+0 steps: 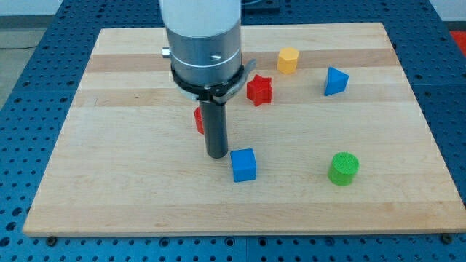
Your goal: Move the blue cube to the left of the green circle
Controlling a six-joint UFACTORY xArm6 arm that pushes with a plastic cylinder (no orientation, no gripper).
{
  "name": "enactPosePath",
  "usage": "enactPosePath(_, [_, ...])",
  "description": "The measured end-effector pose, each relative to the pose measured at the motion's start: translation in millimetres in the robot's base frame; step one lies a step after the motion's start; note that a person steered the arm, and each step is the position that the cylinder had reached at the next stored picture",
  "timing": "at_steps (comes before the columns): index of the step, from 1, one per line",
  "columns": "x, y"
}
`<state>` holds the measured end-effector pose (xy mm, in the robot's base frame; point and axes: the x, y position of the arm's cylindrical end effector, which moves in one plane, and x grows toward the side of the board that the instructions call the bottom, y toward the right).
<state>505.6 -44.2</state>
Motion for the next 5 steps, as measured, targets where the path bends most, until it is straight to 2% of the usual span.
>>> enactPosePath(2, [25.8, 0.0])
enactPosePath(3, [25.8, 9.9])
enactPosePath(5, [25.8, 52.7])
